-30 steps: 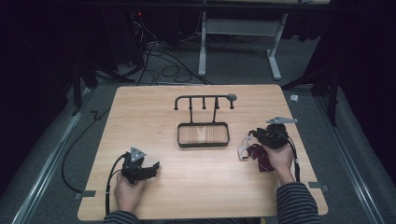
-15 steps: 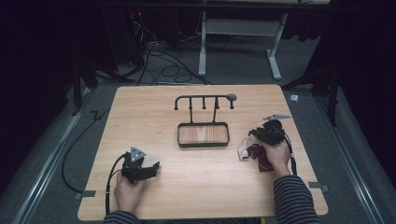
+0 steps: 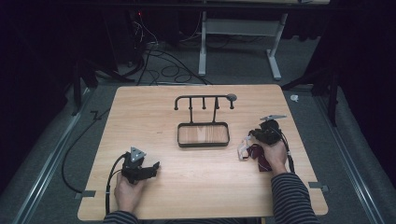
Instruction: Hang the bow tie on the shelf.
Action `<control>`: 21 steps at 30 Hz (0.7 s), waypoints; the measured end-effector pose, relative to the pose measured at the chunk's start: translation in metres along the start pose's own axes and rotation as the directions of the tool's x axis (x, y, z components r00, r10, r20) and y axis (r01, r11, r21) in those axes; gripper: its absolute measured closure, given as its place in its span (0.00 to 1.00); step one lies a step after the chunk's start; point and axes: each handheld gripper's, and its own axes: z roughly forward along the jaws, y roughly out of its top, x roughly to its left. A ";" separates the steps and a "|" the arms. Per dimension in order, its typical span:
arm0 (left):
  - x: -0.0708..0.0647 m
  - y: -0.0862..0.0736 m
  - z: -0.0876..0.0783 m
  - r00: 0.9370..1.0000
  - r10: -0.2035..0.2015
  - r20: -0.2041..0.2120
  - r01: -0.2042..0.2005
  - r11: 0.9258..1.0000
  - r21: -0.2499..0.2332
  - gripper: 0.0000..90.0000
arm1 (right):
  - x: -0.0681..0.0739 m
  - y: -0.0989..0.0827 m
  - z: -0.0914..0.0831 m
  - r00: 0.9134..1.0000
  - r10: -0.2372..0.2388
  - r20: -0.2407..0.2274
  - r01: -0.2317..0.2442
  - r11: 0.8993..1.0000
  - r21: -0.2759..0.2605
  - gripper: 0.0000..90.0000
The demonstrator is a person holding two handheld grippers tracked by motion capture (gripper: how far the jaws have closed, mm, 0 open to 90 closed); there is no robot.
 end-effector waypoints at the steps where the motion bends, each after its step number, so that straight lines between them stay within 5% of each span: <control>1: 0.000 0.000 0.000 1.000 0.000 0.000 0.000 1.000 0.000 0.24 | 0.000 0.000 0.000 1.000 -0.003 -0.001 0.003 1.000 0.006 0.91; 9: 0.000 0.000 0.000 1.000 -0.001 0.001 0.001 1.000 -0.001 0.24 | 0.002 -0.002 0.001 1.000 -0.017 -0.005 0.017 1.000 0.014 1.00; 21: 0.000 0.000 0.000 1.000 -0.001 0.002 0.001 1.000 -0.001 0.24 | 0.012 -0.001 -0.033 0.998 -0.055 -0.026 0.052 0.994 -0.099 1.00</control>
